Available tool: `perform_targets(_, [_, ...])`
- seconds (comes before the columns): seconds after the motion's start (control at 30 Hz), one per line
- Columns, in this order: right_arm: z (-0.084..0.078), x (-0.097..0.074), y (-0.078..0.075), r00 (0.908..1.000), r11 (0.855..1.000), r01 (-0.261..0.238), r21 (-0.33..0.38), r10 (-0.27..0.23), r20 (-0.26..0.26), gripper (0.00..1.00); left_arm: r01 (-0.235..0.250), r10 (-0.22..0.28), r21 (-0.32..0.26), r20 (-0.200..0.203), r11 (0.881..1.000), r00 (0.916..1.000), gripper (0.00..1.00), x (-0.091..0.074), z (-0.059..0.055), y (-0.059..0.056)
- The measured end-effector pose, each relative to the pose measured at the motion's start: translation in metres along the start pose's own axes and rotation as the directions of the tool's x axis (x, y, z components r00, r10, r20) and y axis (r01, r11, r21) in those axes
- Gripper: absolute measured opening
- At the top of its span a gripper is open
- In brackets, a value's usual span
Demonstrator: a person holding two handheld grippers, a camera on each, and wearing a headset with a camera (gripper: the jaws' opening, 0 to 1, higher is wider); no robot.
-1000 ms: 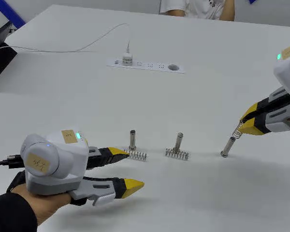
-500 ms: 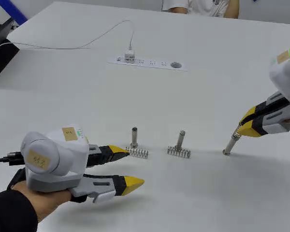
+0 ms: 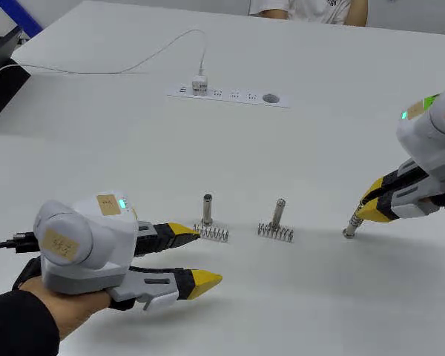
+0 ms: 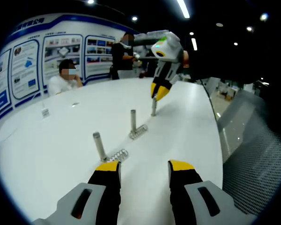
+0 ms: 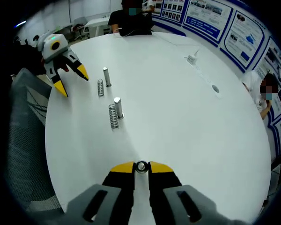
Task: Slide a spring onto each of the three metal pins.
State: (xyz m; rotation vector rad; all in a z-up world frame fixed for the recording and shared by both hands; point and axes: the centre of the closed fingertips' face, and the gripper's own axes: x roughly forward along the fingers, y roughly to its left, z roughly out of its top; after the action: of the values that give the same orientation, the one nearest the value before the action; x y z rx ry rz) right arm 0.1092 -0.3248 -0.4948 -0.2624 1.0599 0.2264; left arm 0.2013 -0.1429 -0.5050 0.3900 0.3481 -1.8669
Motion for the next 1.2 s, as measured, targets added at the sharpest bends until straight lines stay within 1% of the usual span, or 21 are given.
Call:
perform_targets(0.13, [-0.002, 0.005, 0.001, 1.0, 1.0, 0.0, 0.009, 0.0, -0.001, 0.12, -0.001, 0.001, -0.001, 0.0, 1.0, 1.0, 0.41, 0.0, -0.001, 0.0])
perform_targets(0.37, [-0.01, 0.013, 0.003, 0.9997, 1.0, 0.007, 0.018, -0.006, -0.022, 0.12, -0.001, 0.001, 0.0, -0.001, 1.0, 1.0, 0.41, 0.0, -0.001, 0.0])
perform_targets(0.53, [-0.013, 0.015, 0.005, 0.9995, 1.0, 0.005, 0.025, -0.004, -0.032, 0.12, -0.001, 0.001, 0.0, -0.001, 1.0, 1.0, 0.41, 0.0, -0.001, 0.0])
perform_targets(0.77, [-0.013, 0.016, 0.006, 0.9996, 0.999, 0.004, 0.032, -0.003, -0.028, 0.13, -0.001, 0.001, -0.002, -0.002, 1.0, 1.0, 0.41, 0.0, -0.002, 0.0])
perform_targets(0.9, [-0.012, 0.015, 0.007, 0.9999, 0.999, 0.005, 0.036, -0.004, -0.015, 0.17, -0.001, 0.001, -0.002, 0.0, 1.0, 1.0, 0.41, 0.0, -0.001, 0.0])
perform_targets(1.0, [-0.011, 0.014, 0.005, 0.9998, 0.999, 0.016, 0.03, -0.015, -0.013, 0.19, -0.001, 0.001, -0.002, -0.001, 1.0, 1.0, 0.41, 0.0, -0.001, 0.0])
perform_targets(1.2, [-0.003, 0.005, 0.005, 0.9996, 1.0, 0.028, 0.014, -0.028, 0.006, 0.2, 0.0, 0.0, 0.0, -0.002, 1.0, 1.0, 0.41, 0.0, 0.0, 0.0])
